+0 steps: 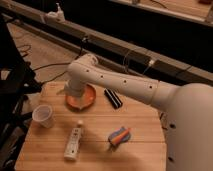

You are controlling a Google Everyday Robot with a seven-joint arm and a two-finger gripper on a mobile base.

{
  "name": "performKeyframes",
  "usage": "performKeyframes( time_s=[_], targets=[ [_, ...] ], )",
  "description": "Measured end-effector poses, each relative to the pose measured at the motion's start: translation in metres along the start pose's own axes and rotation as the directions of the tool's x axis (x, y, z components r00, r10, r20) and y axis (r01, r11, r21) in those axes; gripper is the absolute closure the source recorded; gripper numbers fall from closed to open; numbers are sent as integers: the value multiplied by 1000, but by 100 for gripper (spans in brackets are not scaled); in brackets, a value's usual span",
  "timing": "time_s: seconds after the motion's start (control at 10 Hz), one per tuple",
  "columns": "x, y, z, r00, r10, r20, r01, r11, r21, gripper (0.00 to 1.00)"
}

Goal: Place the ceramic cup in the ceramic bowl

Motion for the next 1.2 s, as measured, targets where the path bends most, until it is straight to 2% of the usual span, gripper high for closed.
performKeyframes(
  time_s=[0.3, 0.6, 0.8, 1.2],
  targets=[
    [-2, -1, 2, 1000, -1, 6, 1, 1000, 2, 20],
    [-22, -17, 31, 996, -54, 65, 54, 999, 5, 20],
    [-35, -29, 48, 990, -101, 99, 101, 995, 6, 20],
    [-57, -57, 76, 968, -194, 159, 194, 981, 18, 20]
  ],
)
